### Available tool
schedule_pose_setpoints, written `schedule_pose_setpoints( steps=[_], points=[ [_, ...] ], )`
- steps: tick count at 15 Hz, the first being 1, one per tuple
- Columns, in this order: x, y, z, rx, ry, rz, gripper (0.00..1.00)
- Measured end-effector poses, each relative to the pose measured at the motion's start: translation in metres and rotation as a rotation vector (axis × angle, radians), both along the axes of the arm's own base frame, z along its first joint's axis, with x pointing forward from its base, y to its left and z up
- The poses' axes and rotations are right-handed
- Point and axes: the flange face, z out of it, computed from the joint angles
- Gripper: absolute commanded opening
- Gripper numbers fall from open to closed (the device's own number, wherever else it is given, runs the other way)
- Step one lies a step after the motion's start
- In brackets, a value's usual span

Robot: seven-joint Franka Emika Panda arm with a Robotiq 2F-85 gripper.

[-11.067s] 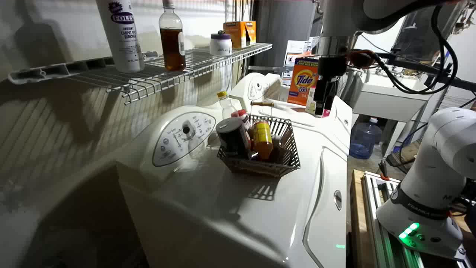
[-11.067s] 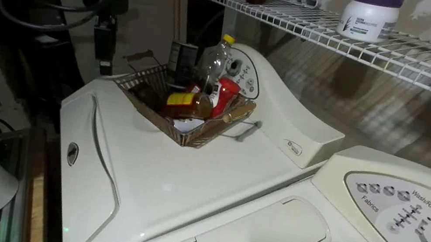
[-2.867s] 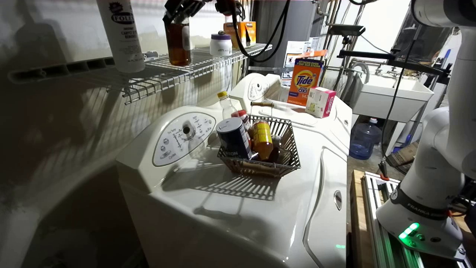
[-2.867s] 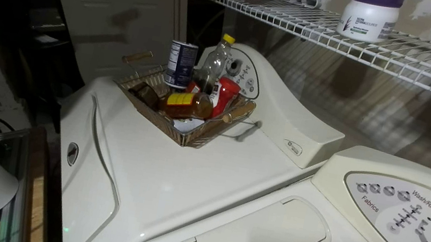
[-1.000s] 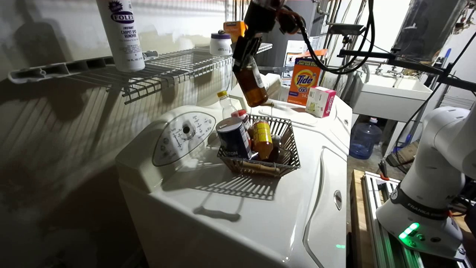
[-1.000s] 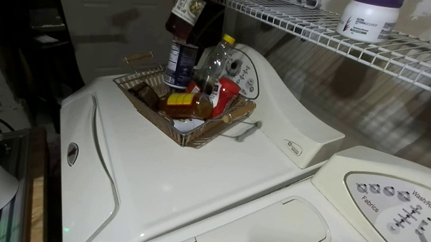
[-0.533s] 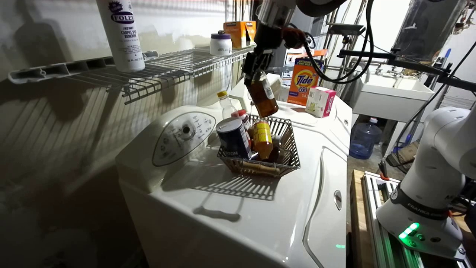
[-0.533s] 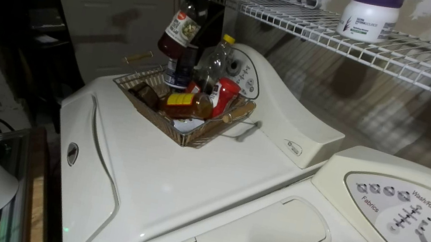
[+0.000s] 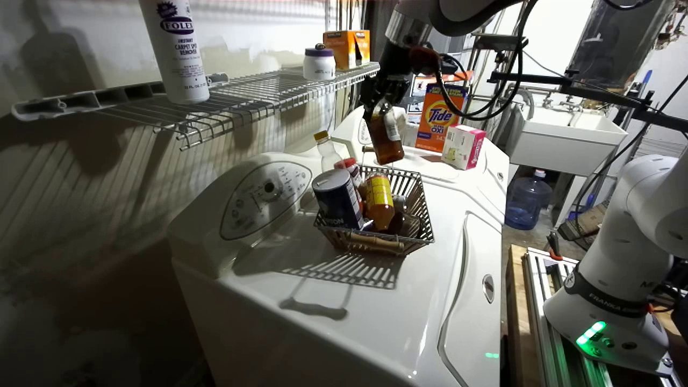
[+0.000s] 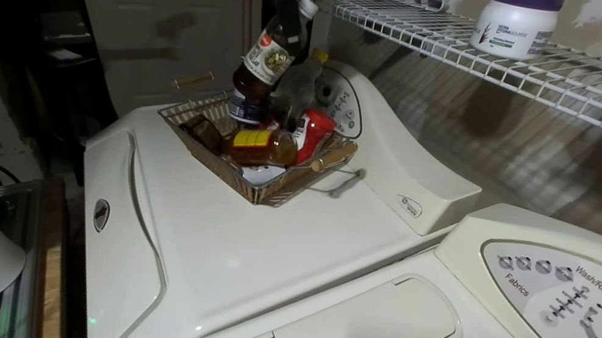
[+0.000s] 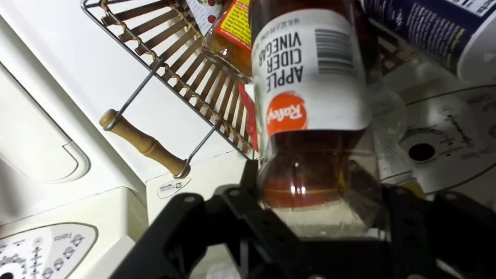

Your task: Put the brown bottle from the bottom shelf into the basket.

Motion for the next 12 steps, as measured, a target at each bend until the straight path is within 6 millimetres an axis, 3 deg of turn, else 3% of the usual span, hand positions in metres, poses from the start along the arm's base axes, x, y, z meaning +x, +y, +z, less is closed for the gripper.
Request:
schedule_pose_setpoints(
  steps=[6,12],
  points=[
    [-0.008,-0.038,-0.018,-0.032,0.003,-0.162,0.32],
    [-0.015,-0.057,-0.038,-0.09,-0.024,-0.289,0.32]
  ],
)
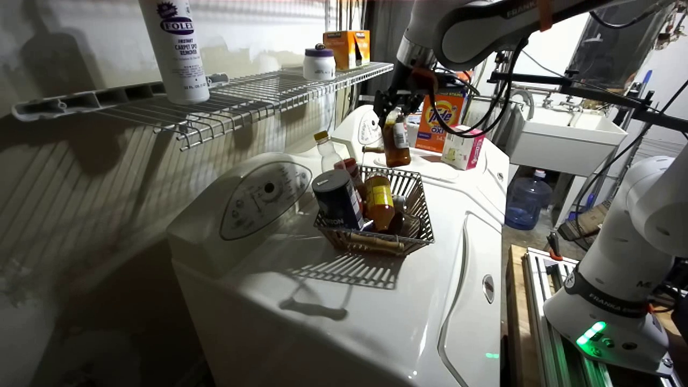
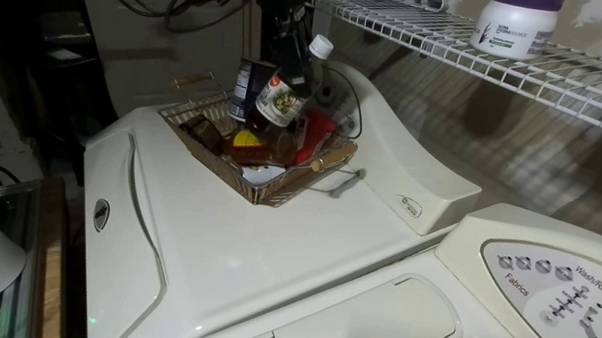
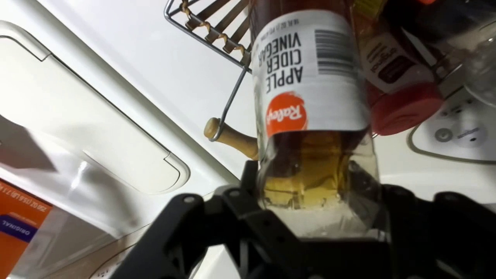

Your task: Put the brown bottle from the bottom shelf into the basket.

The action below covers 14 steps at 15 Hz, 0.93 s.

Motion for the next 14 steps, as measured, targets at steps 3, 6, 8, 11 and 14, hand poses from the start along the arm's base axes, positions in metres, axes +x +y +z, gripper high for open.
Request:
schedule_pose_setpoints(
  steps=[3,6,8,11,14],
  points=[
    [-0.004,-0.004,-0.014,-0.013,-0.016,-0.04,0.32],
    [-0.009,-0.006,-0.027,-0.03,-0.012,-0.065,0.32],
    [-0.011,-0.007,-0.033,-0.043,-0.006,-0.073,0.32],
    [-0.013,-0.006,-0.039,-0.063,-0.008,-0.074,0.32],
    [-0.013,-0.002,-0.043,-0.073,-0.026,-0.075,0.32]
  ],
)
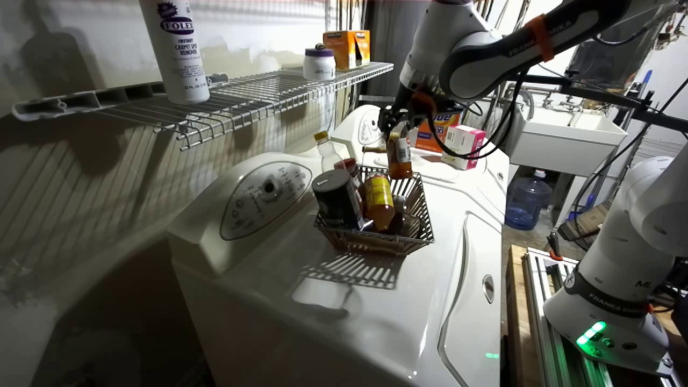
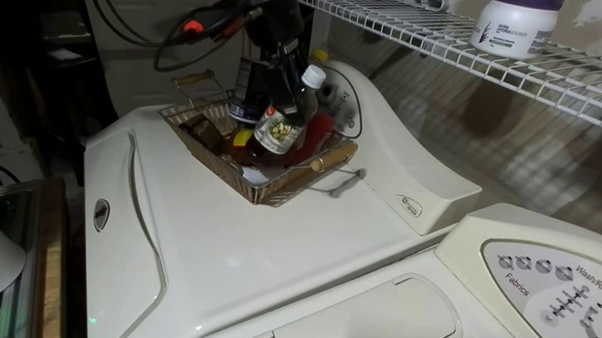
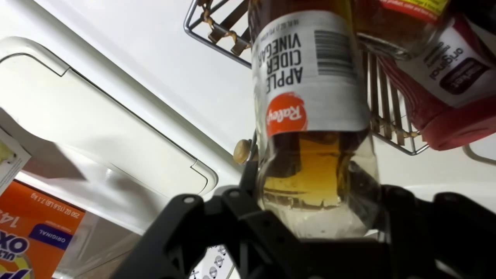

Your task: Put the brown bottle from the bottom shelf into the basket.

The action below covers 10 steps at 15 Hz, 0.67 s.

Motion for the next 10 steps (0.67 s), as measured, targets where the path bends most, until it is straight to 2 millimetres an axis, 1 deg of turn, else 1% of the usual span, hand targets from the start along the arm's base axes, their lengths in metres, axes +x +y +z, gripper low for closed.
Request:
schedule_pose_setpoints(
  steps=[10],
  points=[
    [-0.003,0.011,-0.02,0.001,0.026,0.017,0.32]
  ],
)
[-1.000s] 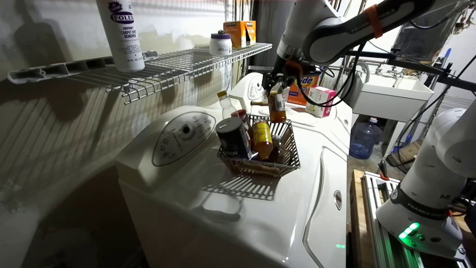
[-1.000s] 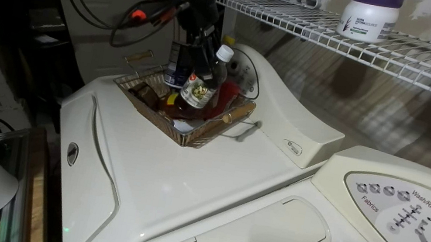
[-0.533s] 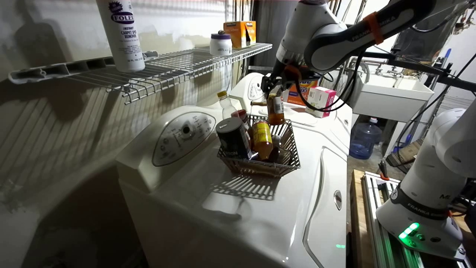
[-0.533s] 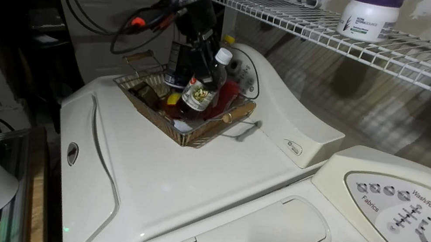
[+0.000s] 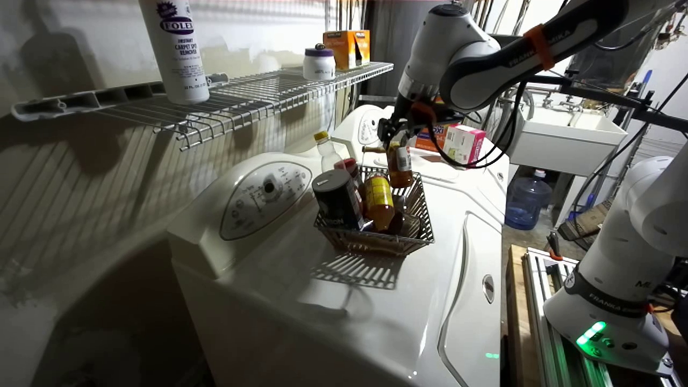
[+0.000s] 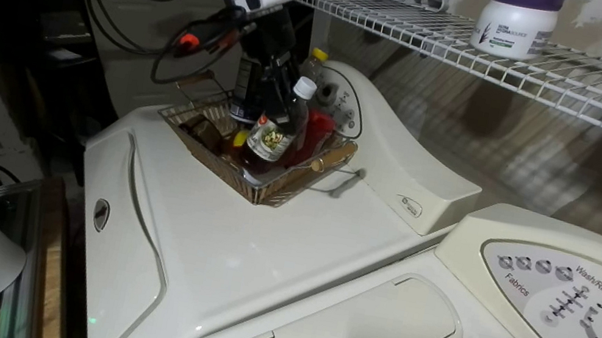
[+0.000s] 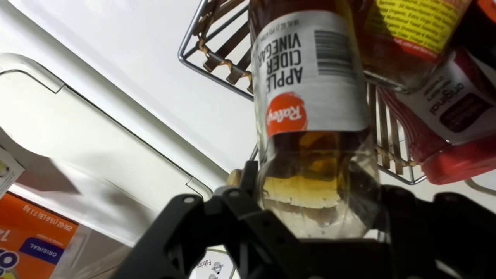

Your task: Put the brown bottle from the bottom shelf into the basket.

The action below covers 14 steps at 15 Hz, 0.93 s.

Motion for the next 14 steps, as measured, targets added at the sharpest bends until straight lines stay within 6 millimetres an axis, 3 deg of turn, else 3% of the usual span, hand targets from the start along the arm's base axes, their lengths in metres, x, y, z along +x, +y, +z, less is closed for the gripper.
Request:
schedule_pose_setpoints(
  steps=[1,2,3,6,14],
  points=[
    [0.0,0.001,-0.001,0.0,0.002,0.002,0.32],
    [0.001,0.002,-0.002,0.0,0.004,0.004,0.82],
    [0.001,0.003,-0.003,0.0,0.006,0.006,0.83],
    [0.001,0.004,-0.003,0.0,0.005,0.008,0.99],
    [0.002,0.017,0.015,-0.011,-0.027,0.032,1.0]
  ],
)
